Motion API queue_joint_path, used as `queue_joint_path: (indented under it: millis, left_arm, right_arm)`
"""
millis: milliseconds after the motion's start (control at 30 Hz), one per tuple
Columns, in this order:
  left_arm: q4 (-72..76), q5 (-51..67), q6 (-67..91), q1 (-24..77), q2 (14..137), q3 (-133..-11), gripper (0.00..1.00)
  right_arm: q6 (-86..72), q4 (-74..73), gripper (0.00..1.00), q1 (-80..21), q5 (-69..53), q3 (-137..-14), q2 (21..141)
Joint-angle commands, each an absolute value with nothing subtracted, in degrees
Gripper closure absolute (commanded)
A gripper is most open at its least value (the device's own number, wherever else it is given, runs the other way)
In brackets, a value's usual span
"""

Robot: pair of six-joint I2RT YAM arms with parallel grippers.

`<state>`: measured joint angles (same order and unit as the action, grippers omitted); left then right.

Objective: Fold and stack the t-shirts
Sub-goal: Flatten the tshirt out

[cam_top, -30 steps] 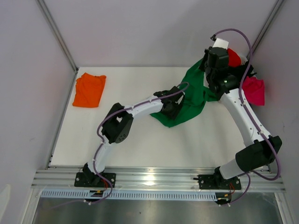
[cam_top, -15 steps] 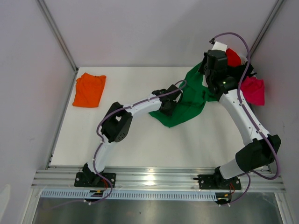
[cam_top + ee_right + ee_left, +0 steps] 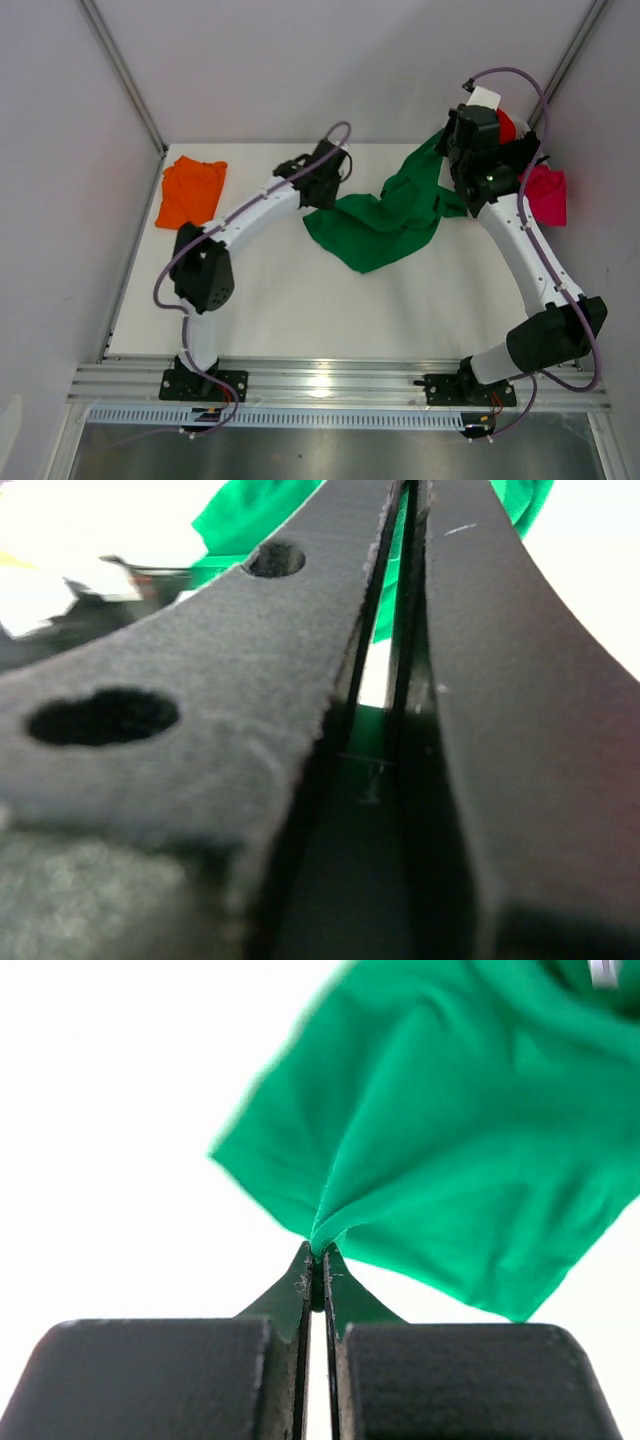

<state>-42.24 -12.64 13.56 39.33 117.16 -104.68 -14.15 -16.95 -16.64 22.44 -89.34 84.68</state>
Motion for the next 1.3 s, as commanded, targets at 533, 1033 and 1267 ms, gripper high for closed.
queue_joint_path:
  millis: [533,1033,1267]
  left_arm:
    - [-52.1,-28.5,11.8,29.3,91.2,-113.6,0.99]
    - [-59.9,-24.3,16.8,32.1,69.3,-115.2,0.99]
    - [-61.2,-22.3,17.4,32.7,60.1,-115.0,0.99]
  right_arm:
    - [-17.6,-14.7,1.00,-12.1,24.1,-86.9,69.5]
    - [-16.3,-20.7,1.00,-19.0,29.5,-89.6,51.5]
    - [-15.4,-23.6,1.00,-19.2,29.3,-93.3,46.8]
